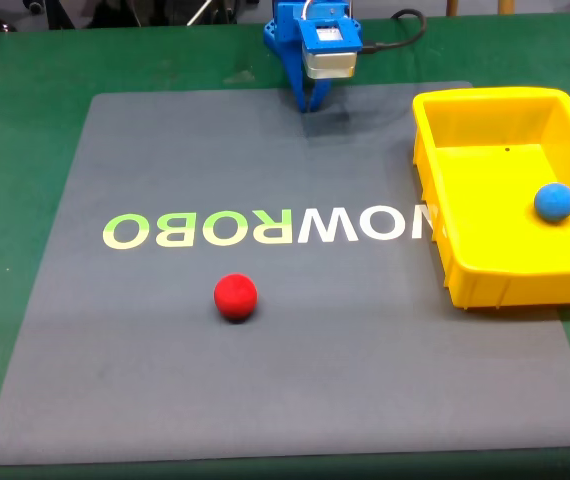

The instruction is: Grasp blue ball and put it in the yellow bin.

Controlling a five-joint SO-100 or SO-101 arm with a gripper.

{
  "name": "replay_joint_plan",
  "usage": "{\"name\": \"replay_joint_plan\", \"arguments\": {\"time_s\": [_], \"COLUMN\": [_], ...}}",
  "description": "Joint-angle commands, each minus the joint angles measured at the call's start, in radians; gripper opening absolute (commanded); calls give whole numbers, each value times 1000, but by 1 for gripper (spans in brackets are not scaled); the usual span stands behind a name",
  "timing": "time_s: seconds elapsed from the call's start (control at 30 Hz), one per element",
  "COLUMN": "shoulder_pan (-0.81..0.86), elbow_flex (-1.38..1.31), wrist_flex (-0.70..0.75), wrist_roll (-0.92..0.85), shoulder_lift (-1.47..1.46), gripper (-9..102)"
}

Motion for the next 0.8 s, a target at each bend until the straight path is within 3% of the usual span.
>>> {"name": "replay_joint_plan", "arguments": {"time_s": [0.0,0.77], "shoulder_pan": [28,20], "elbow_flex": [31,31], "wrist_flex": [20,20], "wrist_roll": [-2,-6], "shoulder_lift": [9,9], "gripper": [0,0]}}
